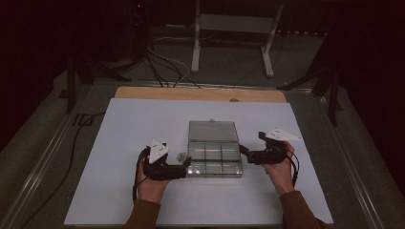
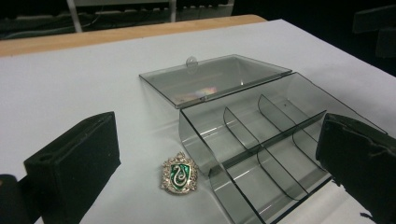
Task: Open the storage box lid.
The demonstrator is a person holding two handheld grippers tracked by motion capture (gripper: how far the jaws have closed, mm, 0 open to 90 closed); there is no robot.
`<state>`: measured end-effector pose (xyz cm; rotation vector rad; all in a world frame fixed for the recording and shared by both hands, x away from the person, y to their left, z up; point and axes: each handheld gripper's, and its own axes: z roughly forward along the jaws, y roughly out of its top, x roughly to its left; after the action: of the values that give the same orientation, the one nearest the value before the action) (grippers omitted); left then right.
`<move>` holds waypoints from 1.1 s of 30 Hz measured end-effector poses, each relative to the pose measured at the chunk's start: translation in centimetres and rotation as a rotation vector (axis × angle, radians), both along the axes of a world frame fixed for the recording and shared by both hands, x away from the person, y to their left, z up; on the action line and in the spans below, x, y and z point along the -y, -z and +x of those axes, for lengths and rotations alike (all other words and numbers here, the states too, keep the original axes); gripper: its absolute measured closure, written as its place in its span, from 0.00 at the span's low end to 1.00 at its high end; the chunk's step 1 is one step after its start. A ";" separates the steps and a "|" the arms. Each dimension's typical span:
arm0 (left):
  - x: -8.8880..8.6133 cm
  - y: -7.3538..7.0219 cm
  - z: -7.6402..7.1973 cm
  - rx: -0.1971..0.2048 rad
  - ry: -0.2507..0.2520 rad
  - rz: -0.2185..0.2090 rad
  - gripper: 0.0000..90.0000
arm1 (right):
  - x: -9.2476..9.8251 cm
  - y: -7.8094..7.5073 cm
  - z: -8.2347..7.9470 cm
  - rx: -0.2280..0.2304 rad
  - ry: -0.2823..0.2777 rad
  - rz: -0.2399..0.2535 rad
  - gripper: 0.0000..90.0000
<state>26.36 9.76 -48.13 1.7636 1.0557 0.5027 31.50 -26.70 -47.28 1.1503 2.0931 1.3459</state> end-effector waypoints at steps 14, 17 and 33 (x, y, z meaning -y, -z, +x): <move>-1.4 -1.4 0.5 0.062 0.013 -0.011 0.02 | 1.8 1.2 -2.4 0.012 0.020 0.033 0.00; -1.5 -1.6 0.7 0.071 0.009 -0.005 0.02 | 2.0 1.5 -3.0 0.013 0.023 0.037 0.00; -3.2 -1.9 2.7 0.101 -0.034 0.023 0.02 | 3.1 1.8 -4.5 0.034 0.040 0.048 0.00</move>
<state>29.09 12.98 -46.28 1.7242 1.0146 0.6204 26.98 -29.81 -49.11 1.1741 2.0132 1.3944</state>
